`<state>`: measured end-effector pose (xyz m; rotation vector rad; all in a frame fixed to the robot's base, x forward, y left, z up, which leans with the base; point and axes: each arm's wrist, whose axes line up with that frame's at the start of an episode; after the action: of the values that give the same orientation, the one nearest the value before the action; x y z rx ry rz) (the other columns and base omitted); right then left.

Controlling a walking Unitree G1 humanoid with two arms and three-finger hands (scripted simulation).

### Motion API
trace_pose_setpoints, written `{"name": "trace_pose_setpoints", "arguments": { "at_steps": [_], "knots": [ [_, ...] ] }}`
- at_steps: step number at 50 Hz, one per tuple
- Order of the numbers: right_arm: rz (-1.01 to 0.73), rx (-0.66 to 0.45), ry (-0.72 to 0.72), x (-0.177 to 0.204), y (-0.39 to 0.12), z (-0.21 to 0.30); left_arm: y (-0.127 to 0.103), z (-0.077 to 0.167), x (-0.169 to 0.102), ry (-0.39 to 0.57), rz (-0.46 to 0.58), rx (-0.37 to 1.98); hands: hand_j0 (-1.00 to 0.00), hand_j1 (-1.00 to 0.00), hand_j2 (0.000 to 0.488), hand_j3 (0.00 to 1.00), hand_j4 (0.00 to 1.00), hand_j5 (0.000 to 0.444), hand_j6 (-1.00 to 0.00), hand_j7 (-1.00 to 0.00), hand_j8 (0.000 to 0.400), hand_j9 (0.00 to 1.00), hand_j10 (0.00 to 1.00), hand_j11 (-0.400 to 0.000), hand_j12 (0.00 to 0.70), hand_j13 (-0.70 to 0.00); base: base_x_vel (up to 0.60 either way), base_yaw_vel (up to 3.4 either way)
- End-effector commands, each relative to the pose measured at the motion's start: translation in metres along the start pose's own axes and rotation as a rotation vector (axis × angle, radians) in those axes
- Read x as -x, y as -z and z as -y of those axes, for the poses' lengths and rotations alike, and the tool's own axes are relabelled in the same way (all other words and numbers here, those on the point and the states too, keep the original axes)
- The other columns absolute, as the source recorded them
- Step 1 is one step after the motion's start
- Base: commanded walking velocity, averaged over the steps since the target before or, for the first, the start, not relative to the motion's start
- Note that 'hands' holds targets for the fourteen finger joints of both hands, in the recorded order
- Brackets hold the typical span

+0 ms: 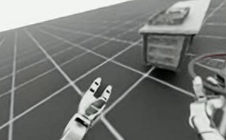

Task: Pick up and drop off the object

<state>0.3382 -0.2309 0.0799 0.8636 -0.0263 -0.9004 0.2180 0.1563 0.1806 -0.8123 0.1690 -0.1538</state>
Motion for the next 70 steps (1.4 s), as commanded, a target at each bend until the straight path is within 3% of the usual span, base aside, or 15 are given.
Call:
{"name": "trace_pose_setpoints", "arguments": {
  "at_steps": [1, 70],
  "knots": [
    [0.030, 0.001, -0.063, 0.0055, -0.0061, -0.0171, -0.0021, -0.0054, 0.0037, 0.001, 0.015, 0.022, 0.00, 0.00, 0.000, 1.00, 1.00, 0.000, 0.00, 0.00, 0.000, 1.00, 1.00, -0.400, 0.000, -0.700, 0.57, 0.05],
    [0.030, 0.001, -0.063, 0.0055, -0.0061, -0.0171, -0.0021, -0.0054, 0.0037, 0.001, 0.015, 0.022, 0.00, 0.00, 0.000, 1.00, 1.00, 0.000, 0.00, 0.00, 0.000, 1.00, 1.00, -0.400, 0.000, -0.700, 0.58, 0.04]
  ]
}}
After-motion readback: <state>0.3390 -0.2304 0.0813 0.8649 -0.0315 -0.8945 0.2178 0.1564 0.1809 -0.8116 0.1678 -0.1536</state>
